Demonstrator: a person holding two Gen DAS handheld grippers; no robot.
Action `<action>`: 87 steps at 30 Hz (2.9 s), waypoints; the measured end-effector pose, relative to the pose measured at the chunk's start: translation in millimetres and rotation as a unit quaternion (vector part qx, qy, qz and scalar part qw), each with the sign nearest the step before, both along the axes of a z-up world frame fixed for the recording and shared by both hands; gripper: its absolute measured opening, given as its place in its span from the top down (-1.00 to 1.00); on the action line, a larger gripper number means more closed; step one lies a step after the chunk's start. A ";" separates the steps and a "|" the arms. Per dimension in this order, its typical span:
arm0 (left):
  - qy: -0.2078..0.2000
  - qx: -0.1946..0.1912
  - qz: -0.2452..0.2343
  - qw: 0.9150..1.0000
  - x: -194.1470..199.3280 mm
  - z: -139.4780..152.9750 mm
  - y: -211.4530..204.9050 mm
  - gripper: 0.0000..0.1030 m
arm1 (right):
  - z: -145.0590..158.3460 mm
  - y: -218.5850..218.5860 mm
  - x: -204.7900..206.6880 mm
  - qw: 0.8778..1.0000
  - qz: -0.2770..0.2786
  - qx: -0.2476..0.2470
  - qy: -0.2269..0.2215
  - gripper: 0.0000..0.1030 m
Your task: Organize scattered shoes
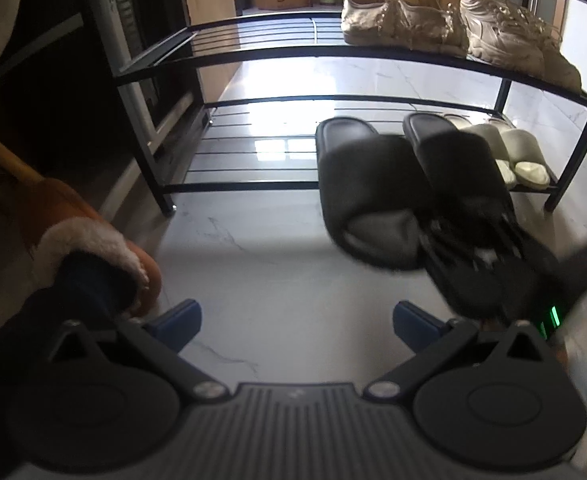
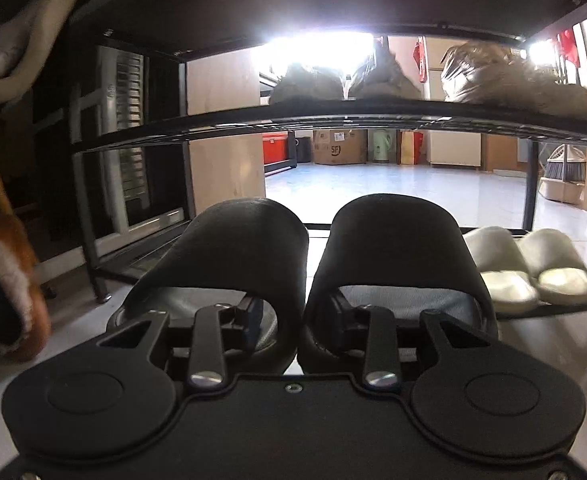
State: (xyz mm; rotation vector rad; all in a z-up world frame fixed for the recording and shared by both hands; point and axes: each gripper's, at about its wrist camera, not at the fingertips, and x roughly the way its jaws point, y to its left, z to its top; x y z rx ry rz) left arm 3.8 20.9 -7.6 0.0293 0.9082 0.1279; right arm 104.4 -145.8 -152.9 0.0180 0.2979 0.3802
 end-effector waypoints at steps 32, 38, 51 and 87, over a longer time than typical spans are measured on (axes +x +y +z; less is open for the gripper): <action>0.039 -0.023 0.010 0.999 24.2 -12.4 -17.8 -0.99 | -51.3 10.6 142.2 0.999 -0.007 -0.028 0.038 -0.92; 0.020 -0.015 0.001 1.000 22.6 -6.2 -21.8 -0.99 | -45.9 8.9 112.9 1.000 -0.016 0.006 0.026 -0.91; -0.016 -0.008 -0.003 1.000 18.3 2.4 -30.4 -0.99 | -16.9 -47.9 39.2 0.996 -0.054 0.027 0.061 -0.94; -0.152 -0.008 0.025 0.988 -2.9 30.2 -41.0 -0.99 | -2.2 -133.5 -186.8 0.972 -0.218 -0.064 -0.055 -1.00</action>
